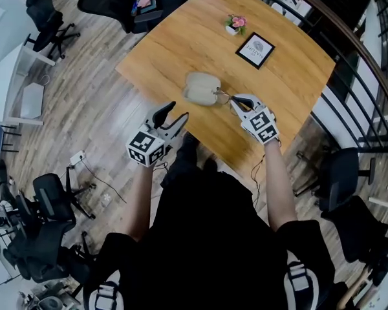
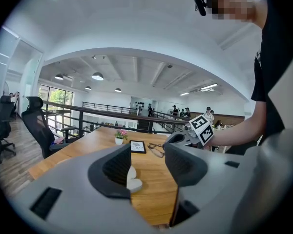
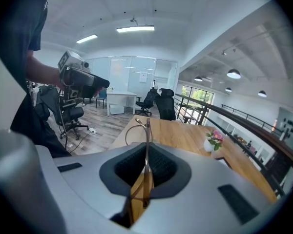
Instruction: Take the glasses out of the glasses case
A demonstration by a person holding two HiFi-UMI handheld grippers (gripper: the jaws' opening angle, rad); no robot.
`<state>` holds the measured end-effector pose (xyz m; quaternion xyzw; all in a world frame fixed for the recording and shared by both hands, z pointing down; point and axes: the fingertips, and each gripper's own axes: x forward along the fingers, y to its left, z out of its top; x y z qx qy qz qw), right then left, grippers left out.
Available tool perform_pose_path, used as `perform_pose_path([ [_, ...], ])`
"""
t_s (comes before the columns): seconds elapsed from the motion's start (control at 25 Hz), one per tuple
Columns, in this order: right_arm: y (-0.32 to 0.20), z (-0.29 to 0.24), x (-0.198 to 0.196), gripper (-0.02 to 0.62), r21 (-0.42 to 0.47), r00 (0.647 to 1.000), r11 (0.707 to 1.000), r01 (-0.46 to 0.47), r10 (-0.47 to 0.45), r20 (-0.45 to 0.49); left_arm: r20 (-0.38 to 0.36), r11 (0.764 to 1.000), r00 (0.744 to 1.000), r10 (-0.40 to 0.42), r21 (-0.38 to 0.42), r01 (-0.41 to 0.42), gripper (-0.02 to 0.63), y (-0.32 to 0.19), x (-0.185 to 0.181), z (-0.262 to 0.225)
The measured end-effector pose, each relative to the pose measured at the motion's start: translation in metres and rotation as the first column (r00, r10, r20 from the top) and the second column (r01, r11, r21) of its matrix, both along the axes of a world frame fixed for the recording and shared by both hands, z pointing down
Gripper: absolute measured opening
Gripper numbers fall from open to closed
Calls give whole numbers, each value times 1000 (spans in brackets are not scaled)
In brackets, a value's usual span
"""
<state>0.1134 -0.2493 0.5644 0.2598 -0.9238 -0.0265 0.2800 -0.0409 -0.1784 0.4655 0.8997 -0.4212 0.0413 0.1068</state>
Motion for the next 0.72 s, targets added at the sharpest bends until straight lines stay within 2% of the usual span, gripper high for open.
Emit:
perform_pose_path([
  [0.24,-5,-20,-18,23,55,998,998,34,-37,55,25,1000,1000,-19,11,19,233,5,-5,-7],
  [0.72,2,-23,-30,23,38,997,998,49,-51,58,32,998,998,-61,-3,61,233,20,-18,-7],
])
